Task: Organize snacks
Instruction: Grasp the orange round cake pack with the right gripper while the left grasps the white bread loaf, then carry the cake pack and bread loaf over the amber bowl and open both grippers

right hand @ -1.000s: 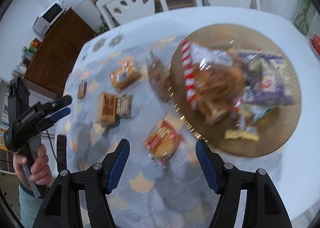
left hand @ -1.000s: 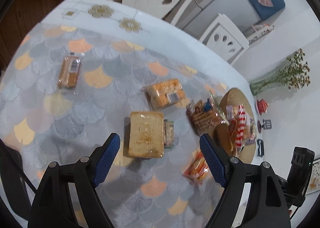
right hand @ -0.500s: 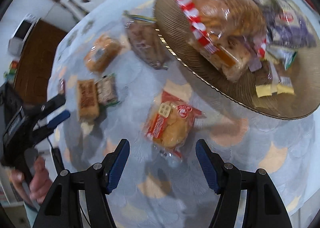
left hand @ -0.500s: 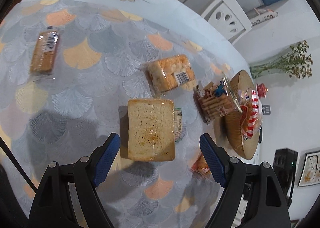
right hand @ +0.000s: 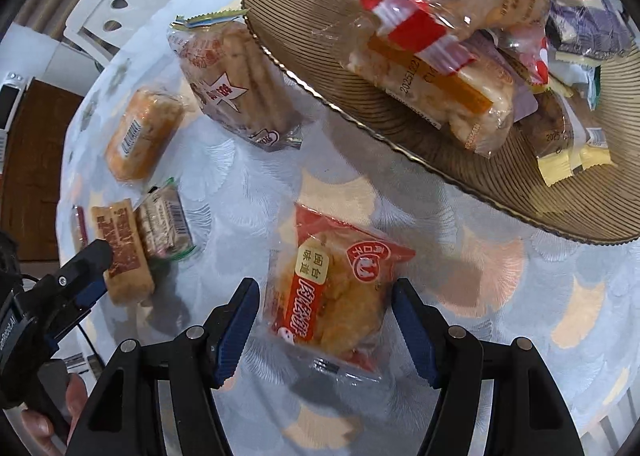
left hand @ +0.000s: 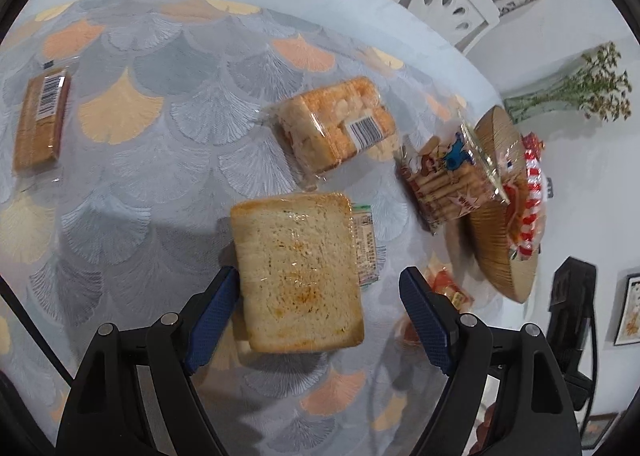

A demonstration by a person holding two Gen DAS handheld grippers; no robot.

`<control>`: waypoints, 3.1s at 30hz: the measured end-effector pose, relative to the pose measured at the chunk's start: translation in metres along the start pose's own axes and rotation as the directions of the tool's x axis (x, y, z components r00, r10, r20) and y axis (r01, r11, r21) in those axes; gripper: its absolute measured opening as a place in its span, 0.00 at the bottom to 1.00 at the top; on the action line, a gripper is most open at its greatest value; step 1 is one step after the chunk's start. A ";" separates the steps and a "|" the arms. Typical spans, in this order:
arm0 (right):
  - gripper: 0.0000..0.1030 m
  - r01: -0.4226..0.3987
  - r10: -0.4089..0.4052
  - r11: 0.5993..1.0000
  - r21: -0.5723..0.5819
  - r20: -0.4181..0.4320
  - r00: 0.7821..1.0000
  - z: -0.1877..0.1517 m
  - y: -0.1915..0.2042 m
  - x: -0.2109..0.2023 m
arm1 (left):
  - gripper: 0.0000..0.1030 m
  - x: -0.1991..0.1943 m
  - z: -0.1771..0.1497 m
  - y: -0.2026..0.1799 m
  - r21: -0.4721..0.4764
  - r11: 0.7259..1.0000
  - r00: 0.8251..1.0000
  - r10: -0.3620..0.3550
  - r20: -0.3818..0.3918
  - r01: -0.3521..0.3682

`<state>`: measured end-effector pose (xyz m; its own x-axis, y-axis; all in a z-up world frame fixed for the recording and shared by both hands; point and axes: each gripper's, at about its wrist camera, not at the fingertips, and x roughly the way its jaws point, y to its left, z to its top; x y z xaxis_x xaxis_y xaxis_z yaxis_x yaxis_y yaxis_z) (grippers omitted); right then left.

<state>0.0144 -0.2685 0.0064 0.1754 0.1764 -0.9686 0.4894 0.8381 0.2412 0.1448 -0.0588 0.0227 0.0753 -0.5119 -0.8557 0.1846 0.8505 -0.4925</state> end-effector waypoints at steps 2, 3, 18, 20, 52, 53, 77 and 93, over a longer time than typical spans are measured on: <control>0.64 0.019 -0.018 1.000 -0.009 0.010 1.000 -0.001 0.004 0.002 | 0.76 0.006 -0.001 -0.002 0.012 1.000 1.000 0.026 -0.007 -0.026; 0.64 0.024 -0.024 1.000 -0.012 0.014 1.000 -0.002 0.005 0.002 | 0.76 0.008 -0.001 -0.004 0.017 0.999 0.999 0.040 -0.009 -0.040; 0.48 0.140 -0.134 0.986 -0.090 0.079 0.988 -0.014 0.020 0.005 | 0.53 0.002 -0.015 -0.006 0.079 0.989 0.991 0.123 0.053 -0.127; 0.48 0.132 -0.124 0.986 -0.097 0.081 0.989 -0.015 0.016 0.003 | 0.53 -0.006 -0.022 -0.004 0.078 0.989 0.990 0.122 0.064 -0.127; 0.46 -0.062 0.053 0.968 -0.242 -0.043 0.998 -0.074 -0.086 -0.096 | 0.53 -0.058 -0.036 -0.137 0.253 0.963 0.977 0.042 0.208 -0.096; 0.46 -0.070 0.066 0.968 -0.240 -0.022 0.998 -0.071 -0.092 -0.109 | 0.53 -0.057 -0.036 -0.145 0.269 0.959 0.977 0.035 0.210 -0.093; 0.46 -0.119 0.149 0.984 -0.135 0.233 0.961 0.070 -0.146 -0.186 | 0.53 -0.006 0.007 -0.279 0.420 0.904 0.978 -0.011 0.207 -0.079; 0.55 -0.132 0.156 0.976 -0.175 0.131 0.979 0.088 -0.150 -0.152 | 0.79 0.020 0.043 -0.286 0.387 0.915 0.973 0.026 0.231 -0.116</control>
<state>-0.0105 -0.4661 0.1233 0.3605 0.2358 -0.9025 0.3045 0.8848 0.3528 0.1356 -0.3176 0.1530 0.3045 -0.5038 -0.8084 0.5391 0.7908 -0.2897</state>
